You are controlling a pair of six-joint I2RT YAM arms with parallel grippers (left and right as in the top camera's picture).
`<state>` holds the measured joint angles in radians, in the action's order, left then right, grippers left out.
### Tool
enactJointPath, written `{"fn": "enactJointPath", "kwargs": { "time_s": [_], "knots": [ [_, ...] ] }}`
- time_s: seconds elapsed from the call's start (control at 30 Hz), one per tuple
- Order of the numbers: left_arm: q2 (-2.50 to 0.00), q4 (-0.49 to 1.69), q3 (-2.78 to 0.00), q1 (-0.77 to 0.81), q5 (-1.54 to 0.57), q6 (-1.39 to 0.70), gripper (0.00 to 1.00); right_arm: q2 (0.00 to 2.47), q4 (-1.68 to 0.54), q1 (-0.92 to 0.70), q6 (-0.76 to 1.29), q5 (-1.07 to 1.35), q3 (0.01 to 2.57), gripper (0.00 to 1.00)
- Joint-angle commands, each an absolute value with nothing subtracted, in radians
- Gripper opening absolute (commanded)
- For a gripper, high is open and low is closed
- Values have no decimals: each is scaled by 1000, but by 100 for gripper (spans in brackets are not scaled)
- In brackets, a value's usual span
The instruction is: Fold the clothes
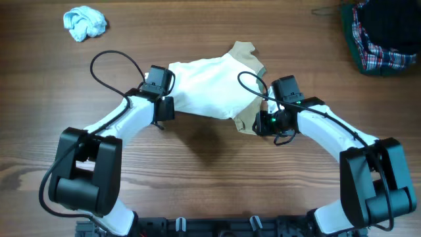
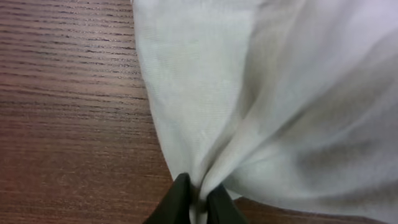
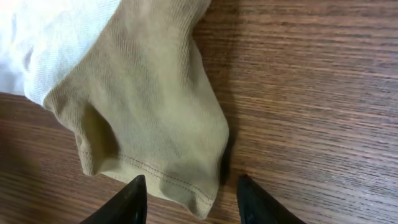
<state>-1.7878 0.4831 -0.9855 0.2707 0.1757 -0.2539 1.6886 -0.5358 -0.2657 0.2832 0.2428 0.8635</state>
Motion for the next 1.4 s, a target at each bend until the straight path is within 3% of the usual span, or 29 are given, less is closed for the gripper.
{"fn": "enactJointPath", "kwargs": {
  "time_s": [0.0,0.17,0.3,0.43,0.97,1.37],
  "knots": [
    [-1797,487,-981,265,173,-271,12,1734,-535,-278,296,277,855,46],
    [-1797,487,-981,266,165,-271,12,1773,-505,-337,344,278,855,37],
    [-1797,487,-981,266,166,-271,12,1781,-493,-343,391,256,855,4],
    [-1797,490,-981,266,167,-270,4,1776,-499,-331,422,241,857,4],
    [-1602,949,-982,265,166,-270,4,1562,-884,-326,434,237,860,4],
    [-1602,697,-982,265,167,-270,4,1560,-582,-326,392,216,860,4]
  ]
}}
